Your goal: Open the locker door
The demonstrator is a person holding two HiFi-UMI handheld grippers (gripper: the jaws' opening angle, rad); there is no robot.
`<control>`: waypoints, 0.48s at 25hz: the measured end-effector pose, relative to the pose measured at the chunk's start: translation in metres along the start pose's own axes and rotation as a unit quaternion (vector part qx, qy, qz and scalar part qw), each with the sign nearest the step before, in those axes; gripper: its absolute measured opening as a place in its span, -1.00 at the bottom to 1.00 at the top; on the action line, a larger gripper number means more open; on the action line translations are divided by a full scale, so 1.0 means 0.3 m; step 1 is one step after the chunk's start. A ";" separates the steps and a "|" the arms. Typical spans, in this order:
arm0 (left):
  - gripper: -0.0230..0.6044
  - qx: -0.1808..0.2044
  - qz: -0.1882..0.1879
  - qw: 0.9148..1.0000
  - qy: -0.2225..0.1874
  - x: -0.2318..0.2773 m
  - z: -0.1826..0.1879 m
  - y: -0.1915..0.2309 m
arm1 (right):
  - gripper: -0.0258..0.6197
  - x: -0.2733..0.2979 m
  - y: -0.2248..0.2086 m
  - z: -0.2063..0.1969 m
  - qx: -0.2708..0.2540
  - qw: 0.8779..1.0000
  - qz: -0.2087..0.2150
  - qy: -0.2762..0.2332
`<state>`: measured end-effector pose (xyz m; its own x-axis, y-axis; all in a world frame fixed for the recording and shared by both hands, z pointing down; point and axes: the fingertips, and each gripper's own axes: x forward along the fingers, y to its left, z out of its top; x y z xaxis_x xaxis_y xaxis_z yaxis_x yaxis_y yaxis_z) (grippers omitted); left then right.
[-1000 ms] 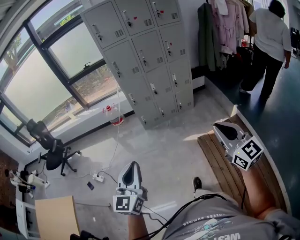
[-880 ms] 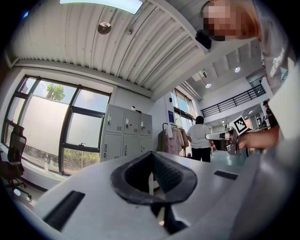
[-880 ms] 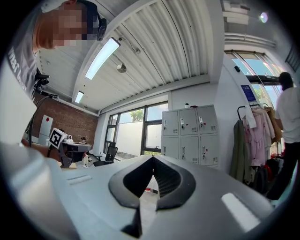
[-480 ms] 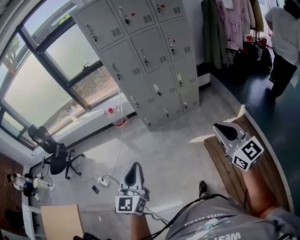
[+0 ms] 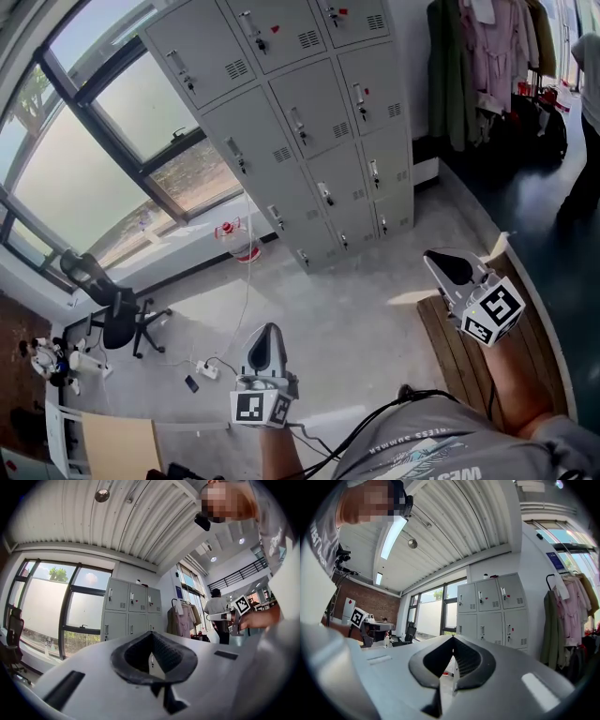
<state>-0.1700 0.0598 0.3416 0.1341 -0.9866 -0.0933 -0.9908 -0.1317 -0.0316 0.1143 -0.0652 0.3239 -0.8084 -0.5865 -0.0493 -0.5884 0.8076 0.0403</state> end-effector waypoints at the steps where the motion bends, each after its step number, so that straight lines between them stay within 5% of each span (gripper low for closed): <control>1: -0.91 0.001 0.003 1.000 -0.003 0.031 -0.001 0.005 | -0.93 0.023 -0.028 -0.005 0.001 1.000 0.002 -0.001; 12: -0.91 0.011 -0.012 1.000 -0.003 0.272 -0.024 0.026 | -0.93 0.182 -0.207 -0.043 0.018 1.000 0.000 -0.012</control>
<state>-0.1670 -0.0224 0.3407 0.1579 -0.9825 -0.0992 -0.9866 -0.1529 -0.0560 0.1065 -0.1480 0.3314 -0.8075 -0.5853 -0.0729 -0.5871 0.8095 0.0039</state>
